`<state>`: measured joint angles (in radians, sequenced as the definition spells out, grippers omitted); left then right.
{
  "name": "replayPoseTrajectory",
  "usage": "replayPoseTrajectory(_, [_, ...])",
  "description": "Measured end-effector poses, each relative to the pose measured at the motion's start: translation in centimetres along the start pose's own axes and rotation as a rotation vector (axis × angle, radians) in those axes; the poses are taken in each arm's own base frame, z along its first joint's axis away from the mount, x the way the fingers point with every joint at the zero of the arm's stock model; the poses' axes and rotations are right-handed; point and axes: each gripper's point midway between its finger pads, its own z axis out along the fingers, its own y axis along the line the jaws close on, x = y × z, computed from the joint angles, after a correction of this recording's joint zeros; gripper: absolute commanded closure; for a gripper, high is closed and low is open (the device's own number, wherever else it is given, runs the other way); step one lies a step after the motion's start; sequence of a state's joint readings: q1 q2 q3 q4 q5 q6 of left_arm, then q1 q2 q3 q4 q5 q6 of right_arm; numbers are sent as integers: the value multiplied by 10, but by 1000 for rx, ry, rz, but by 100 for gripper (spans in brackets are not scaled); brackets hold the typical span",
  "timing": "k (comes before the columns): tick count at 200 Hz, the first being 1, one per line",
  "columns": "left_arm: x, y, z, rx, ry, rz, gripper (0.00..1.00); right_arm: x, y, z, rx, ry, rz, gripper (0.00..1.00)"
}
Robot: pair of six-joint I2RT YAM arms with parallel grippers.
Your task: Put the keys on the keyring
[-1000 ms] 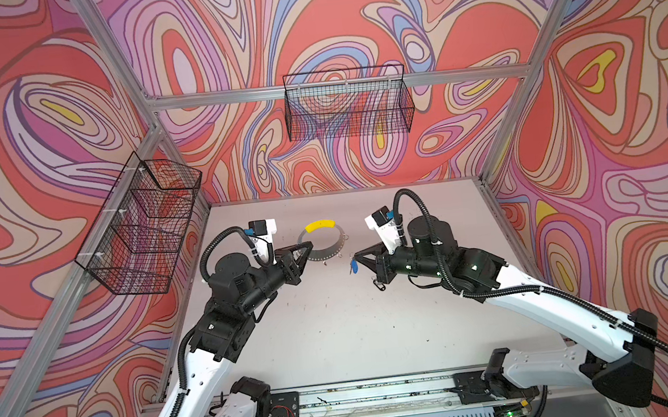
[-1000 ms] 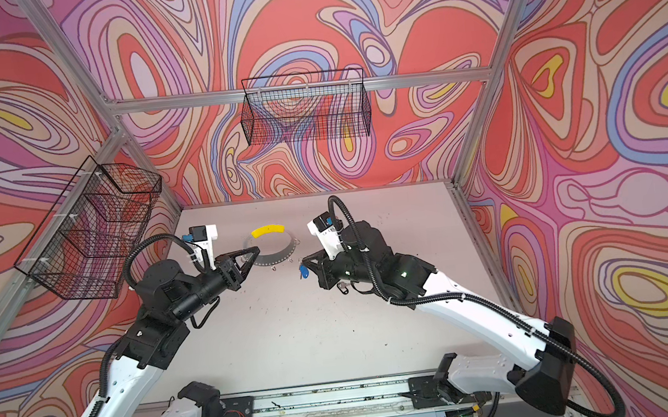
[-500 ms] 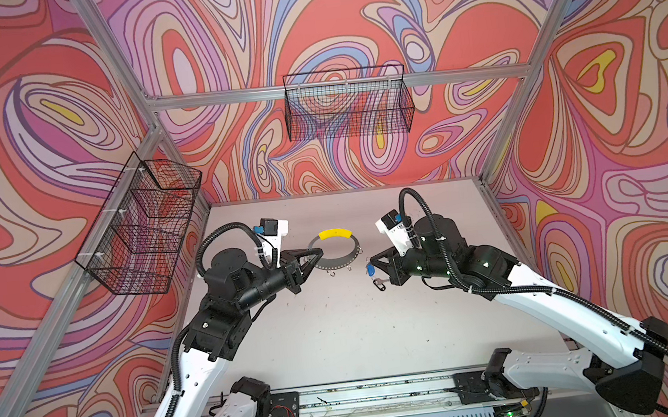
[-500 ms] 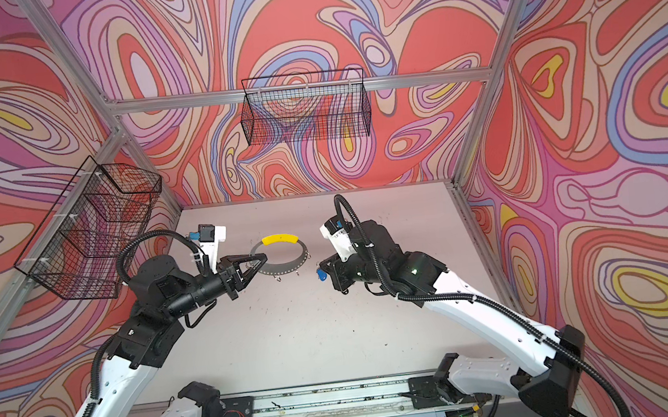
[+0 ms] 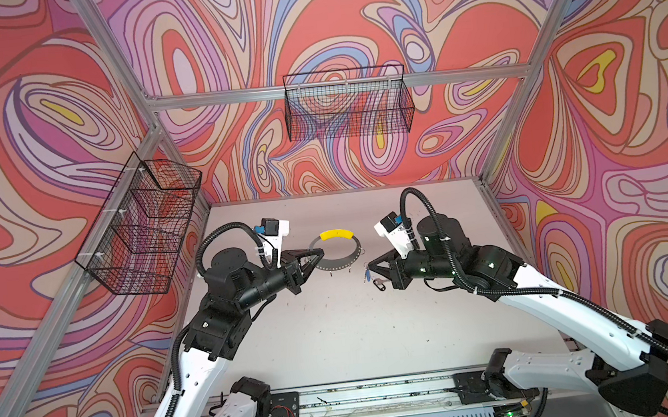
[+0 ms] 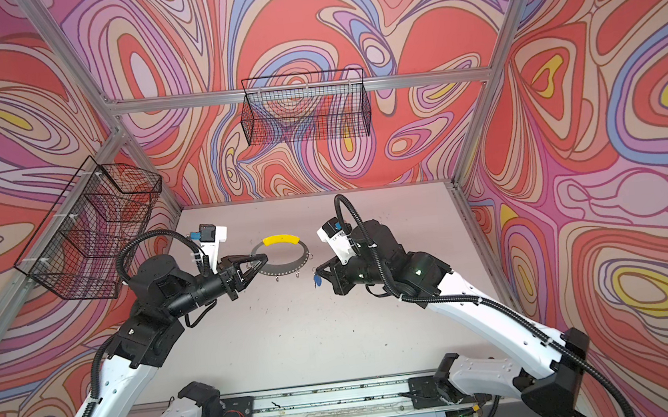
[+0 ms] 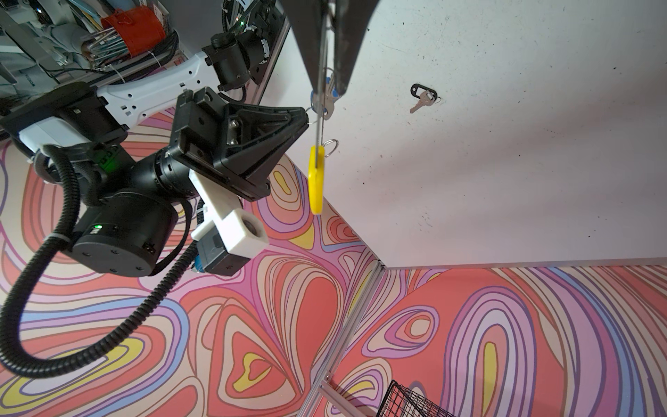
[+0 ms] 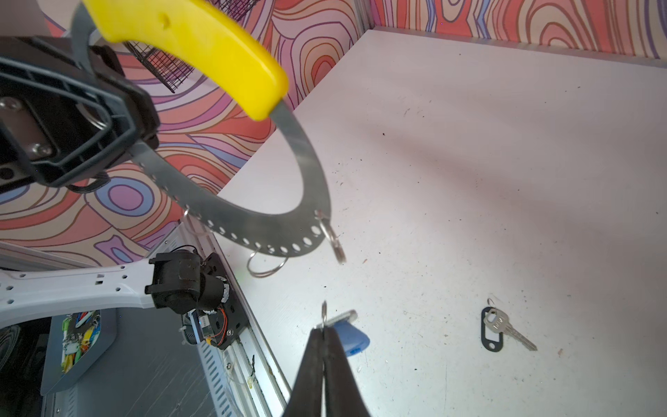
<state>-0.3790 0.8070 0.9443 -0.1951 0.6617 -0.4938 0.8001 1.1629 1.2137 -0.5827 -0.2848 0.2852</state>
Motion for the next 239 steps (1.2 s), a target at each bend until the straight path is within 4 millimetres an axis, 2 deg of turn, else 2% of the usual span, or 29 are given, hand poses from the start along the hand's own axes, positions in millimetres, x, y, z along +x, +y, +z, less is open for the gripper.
replayPoseTrajectory(41, [-1,3,3,-3,0,-16,100,3,27,7,-11,19,-67,100])
replayPoseTrajectory(130, [-3,7,3,-27,-14,-44,100,-10,-2,5,174,-52,-98,100])
replayPoseTrajectory(197, [-4,13,4,-54,-23,-81,100,-25,7,5,216,-136,-165,100])
replayPoseTrajectory(239, [-6,18,4,-81,-37,-99,100,-21,12,10,232,-148,-207,100])
